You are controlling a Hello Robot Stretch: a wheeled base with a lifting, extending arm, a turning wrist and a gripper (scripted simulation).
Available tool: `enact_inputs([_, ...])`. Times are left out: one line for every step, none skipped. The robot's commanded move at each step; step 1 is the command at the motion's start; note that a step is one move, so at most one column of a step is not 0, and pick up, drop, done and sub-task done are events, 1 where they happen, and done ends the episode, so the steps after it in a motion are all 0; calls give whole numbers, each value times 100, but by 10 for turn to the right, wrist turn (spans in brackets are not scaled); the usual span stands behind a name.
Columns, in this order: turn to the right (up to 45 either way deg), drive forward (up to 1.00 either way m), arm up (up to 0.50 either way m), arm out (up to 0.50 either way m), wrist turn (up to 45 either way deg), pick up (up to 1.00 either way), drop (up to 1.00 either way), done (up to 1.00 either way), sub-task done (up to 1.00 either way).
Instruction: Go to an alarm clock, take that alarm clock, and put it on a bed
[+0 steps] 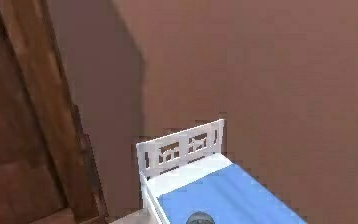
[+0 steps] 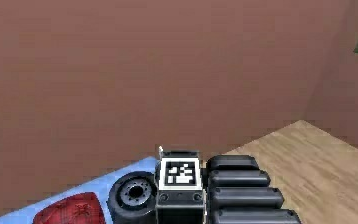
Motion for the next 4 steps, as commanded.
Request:
enact_inputs([-450, 0, 0, 0, 0, 0, 0, 0, 0])
enact_inputs([-450, 0, 0, 0, 0, 0, 0, 0, 0])
enact_inputs([-300, 0, 0, 0, 0, 0, 0, 0, 0])
enact_inputs([450, 0, 0, 0, 0, 0, 0, 0, 0])
